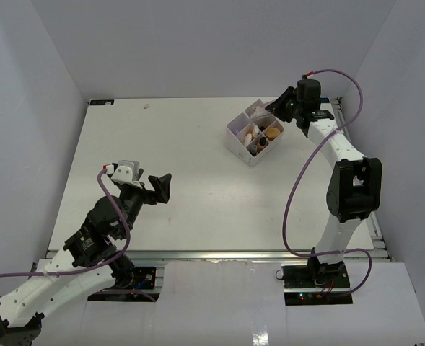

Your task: Organize the makeup

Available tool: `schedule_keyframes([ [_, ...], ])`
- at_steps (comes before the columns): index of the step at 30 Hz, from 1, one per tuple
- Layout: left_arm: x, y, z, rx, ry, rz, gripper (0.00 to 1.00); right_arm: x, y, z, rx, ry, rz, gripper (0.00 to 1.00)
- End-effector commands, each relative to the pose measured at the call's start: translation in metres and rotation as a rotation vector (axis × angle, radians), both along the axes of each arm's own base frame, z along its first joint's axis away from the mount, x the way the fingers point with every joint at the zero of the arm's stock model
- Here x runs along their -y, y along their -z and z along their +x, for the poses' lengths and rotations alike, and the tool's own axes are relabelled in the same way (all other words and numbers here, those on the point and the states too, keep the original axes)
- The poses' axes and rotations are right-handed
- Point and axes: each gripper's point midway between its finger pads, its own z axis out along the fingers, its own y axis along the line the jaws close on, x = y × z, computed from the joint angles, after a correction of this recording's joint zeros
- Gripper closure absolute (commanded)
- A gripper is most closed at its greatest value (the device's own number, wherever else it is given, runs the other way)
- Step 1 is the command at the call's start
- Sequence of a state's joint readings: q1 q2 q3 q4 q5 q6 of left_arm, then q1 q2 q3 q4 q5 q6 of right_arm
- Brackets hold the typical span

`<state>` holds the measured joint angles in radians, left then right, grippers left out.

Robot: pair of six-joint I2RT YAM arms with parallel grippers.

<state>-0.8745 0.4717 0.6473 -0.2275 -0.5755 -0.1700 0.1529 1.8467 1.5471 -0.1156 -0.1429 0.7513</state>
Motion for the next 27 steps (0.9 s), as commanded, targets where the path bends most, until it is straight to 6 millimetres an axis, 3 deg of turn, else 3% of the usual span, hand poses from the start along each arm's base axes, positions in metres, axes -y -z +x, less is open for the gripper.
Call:
schedule_keyframes([
  [1,0.000,0.005,0.001,-0.016,-0.012,-0.001,0.02,0.009,-0.026,0.018,0.079,0.036,0.107,0.88],
  [19,0.001,0.008,0.002,-0.027,-0.017,-0.001,0.02,0.008,-0.009,0.030,0.047,0.053,0.170,0.81],
  [27,0.000,0.008,0.002,-0.028,-0.018,-0.005,0.02,0.005,-0.002,0.033,0.038,0.045,0.177,0.73],
])
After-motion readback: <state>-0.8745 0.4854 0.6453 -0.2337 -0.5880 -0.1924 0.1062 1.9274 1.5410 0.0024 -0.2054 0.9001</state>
